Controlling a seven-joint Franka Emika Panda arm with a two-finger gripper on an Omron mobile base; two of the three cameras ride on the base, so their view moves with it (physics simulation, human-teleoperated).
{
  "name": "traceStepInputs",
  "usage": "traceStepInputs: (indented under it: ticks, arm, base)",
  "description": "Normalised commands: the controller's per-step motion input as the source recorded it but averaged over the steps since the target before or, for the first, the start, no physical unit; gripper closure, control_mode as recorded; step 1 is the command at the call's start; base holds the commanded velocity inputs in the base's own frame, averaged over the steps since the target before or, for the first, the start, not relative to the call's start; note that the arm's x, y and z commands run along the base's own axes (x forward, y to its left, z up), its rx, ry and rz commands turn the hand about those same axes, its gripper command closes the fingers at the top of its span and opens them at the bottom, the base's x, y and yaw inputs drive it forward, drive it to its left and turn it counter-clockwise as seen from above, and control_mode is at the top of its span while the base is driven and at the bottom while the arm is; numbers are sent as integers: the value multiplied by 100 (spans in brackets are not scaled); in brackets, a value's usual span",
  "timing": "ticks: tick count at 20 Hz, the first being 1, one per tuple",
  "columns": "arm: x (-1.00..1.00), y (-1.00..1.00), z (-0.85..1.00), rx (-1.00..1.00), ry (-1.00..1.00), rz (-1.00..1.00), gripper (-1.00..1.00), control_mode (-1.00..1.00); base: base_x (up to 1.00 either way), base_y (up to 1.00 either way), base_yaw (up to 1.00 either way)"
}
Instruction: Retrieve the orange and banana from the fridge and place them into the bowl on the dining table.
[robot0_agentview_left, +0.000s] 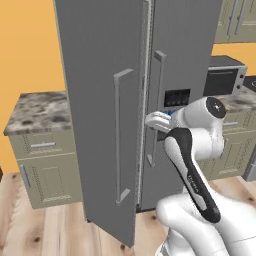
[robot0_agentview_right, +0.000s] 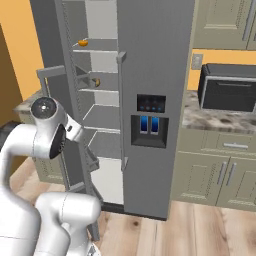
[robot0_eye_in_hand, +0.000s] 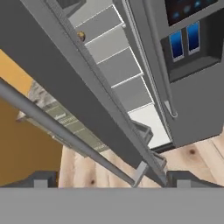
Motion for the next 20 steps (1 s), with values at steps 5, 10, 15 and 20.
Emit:
traceStepInputs:
  ticks: [5,10,15,20]
  arm:
    - [0,-24,1,37,8,-1,-100,-100]
    - [0,-22,0,36,13,0,-100,-100]
    - [4,-5,0,28,3,-2,-100,-100]
    - [40,0,-1,7,1,-6,-100,-100]
  base:
    - [0,0,0]
    - [0,0,0]
    - [0,0,0]
    - [0,0,0]
